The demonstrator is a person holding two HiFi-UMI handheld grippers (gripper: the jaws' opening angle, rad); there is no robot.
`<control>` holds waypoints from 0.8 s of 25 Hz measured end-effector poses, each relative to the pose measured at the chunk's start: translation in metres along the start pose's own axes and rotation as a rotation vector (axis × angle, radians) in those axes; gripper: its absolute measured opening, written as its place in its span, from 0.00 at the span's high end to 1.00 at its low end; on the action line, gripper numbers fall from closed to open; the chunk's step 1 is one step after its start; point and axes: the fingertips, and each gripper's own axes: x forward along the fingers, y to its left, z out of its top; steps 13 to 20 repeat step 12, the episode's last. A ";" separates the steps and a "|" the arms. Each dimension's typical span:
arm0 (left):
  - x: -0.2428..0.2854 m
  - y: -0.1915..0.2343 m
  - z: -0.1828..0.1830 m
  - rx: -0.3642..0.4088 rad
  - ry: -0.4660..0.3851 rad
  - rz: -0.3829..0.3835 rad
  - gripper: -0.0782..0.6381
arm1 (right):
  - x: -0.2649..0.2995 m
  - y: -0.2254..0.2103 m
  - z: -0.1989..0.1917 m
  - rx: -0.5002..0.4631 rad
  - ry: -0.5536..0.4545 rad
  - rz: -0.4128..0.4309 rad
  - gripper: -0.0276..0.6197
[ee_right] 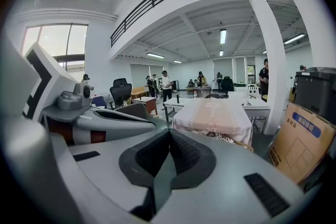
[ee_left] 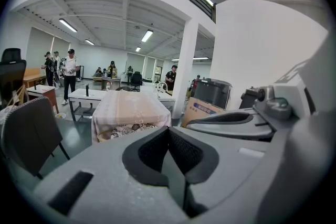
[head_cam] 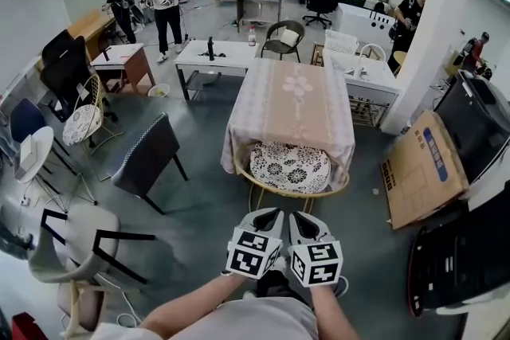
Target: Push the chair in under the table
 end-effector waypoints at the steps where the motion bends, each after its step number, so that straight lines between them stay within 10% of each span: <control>1: 0.000 -0.002 0.000 0.000 0.002 -0.002 0.89 | -0.001 0.000 0.000 0.008 -0.002 0.003 0.95; 20: 0.000 -0.014 -0.003 0.017 0.010 -0.006 0.89 | -0.009 -0.004 -0.004 0.009 -0.004 -0.001 0.95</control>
